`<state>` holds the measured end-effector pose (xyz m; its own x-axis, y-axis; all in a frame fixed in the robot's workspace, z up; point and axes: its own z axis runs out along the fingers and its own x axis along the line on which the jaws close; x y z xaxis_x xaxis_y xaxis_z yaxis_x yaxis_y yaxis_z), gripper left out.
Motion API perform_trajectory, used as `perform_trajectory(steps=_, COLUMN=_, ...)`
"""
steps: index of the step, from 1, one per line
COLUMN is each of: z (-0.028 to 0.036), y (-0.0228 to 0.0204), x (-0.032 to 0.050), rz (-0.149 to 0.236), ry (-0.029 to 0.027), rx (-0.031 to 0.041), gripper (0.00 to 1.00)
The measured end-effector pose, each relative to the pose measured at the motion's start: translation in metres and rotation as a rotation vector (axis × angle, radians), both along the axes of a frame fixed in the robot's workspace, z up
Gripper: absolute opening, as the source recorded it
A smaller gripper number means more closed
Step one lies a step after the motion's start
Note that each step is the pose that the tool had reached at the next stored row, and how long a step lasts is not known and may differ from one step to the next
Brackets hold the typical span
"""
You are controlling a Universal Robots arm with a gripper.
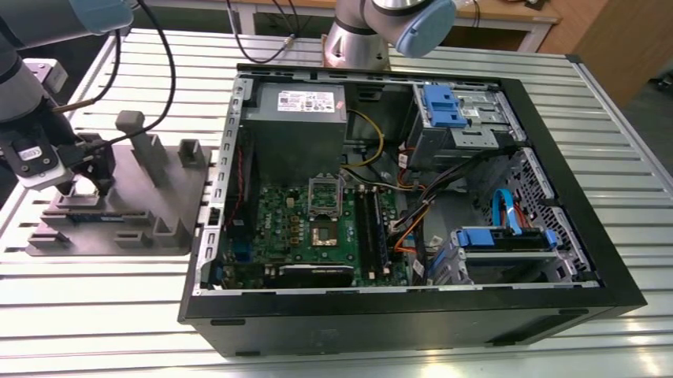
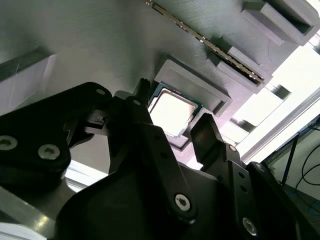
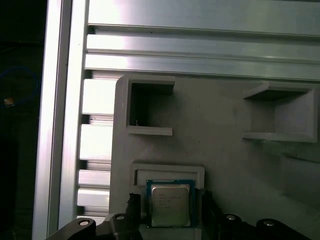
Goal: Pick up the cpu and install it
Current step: 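Pick up the cpu and move it towards the insertion slot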
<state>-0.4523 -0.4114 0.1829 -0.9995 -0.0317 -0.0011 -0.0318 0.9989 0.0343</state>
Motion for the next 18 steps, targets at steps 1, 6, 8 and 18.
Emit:
perform_trajectory(steps=1, z=0.0001, y=0.0000, x=0.0000, rz=0.000, ry=-0.0002, rx=0.0001, gripper=0.60)
perform_trajectory(steps=6, z=0.0001, y=0.0000, x=0.0000, rz=0.000, ry=0.0000, rx=-0.0001, gripper=0.52)
perform_trajectory(steps=8, z=0.0001, y=0.0000, x=0.0000, rz=0.000, ry=0.0001, rx=-0.0002, gripper=0.47)
perform_trajectory(steps=18, z=0.0137, y=0.0000, x=0.0000, rz=0.000, ry=-0.0001, rx=-0.0001, gripper=0.47)
